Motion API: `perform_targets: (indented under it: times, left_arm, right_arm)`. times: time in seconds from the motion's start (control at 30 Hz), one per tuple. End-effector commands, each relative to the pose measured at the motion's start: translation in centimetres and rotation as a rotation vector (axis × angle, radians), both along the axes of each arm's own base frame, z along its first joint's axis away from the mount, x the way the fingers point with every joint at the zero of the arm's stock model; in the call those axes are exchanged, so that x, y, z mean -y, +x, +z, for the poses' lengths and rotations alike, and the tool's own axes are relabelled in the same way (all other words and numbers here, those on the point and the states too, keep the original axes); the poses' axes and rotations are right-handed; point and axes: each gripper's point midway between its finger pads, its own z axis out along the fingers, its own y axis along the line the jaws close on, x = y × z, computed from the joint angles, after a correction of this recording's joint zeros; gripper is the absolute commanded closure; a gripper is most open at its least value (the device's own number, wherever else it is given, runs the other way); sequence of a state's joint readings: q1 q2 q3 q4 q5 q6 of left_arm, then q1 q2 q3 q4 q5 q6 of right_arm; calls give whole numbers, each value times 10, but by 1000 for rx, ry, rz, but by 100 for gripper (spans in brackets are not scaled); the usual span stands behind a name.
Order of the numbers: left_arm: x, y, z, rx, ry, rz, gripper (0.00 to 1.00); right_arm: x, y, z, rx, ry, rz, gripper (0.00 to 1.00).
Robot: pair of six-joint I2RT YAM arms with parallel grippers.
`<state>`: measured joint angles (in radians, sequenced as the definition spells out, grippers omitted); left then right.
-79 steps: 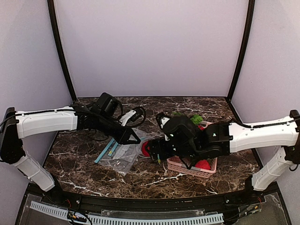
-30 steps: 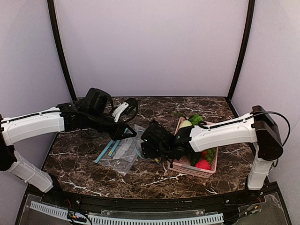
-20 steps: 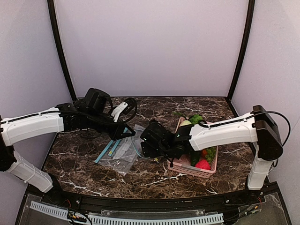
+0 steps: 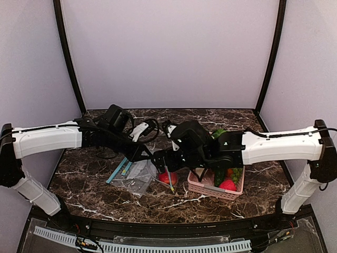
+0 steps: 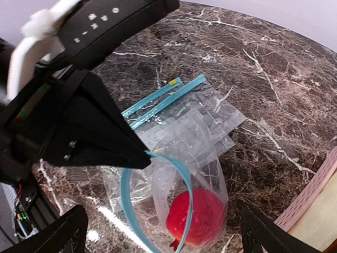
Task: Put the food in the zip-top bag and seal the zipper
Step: Place the fake vegetable in the zipper food storage bag, then adjust the fake fruit in the bin.
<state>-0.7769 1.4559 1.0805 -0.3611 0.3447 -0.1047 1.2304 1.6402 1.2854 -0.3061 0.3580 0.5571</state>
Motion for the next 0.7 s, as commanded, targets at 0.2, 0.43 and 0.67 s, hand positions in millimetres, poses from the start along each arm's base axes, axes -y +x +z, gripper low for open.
perform_targets:
  times: [0.2, 0.43, 0.67]
  left_arm:
    - [-7, 6, 9, 44, 18, 28, 99]
    - [-11, 10, 9, 67, 36, 41, 99]
    - [-11, 11, 7, 72, 42, 43, 99]
  right_arm:
    - [69, -34, 32, -41, 133, 7, 1]
    - [160, -38, -2, -155, -13, -188, 1]
    - [212, -52, -39, -317, -112, -300, 3]
